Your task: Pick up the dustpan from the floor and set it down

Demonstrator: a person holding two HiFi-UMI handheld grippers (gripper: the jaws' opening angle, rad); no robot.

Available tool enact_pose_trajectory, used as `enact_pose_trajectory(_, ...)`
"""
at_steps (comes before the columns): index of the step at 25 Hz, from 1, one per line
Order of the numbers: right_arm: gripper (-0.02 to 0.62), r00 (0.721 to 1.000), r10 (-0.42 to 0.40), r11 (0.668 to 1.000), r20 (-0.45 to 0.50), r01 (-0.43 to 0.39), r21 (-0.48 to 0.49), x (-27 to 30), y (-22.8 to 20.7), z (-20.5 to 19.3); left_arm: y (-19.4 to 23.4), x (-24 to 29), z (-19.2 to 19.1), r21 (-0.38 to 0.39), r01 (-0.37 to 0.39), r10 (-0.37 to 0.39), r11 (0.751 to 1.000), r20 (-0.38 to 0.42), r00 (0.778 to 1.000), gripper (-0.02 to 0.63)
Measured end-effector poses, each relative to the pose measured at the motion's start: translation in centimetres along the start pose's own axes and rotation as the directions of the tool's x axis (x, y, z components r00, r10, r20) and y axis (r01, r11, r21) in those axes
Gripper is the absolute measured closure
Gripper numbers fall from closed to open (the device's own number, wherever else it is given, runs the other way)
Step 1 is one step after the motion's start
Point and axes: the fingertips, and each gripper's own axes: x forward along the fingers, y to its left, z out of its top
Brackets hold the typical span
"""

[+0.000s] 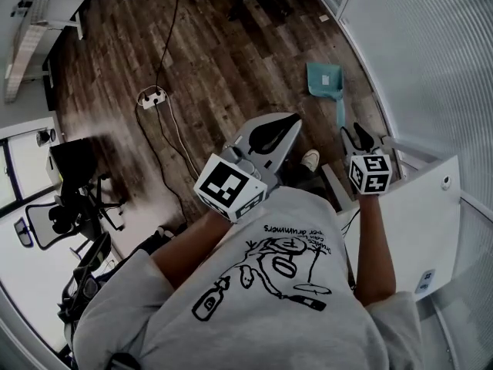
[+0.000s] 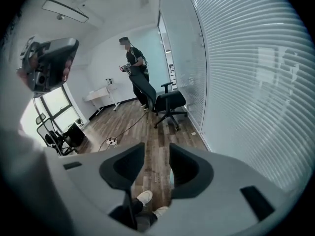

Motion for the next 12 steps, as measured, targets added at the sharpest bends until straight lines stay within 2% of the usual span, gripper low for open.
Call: enact_pose_trajectory(12, 0.456, 0.996, 0.018, 0.999, -0.083, -0.014, 0.041, 4.1, -2.5, -2.4, 0.9, 0.4, -0.7, -0.017, -0.007, 0.006, 1.0, -0.025, 1.0, 0.604)
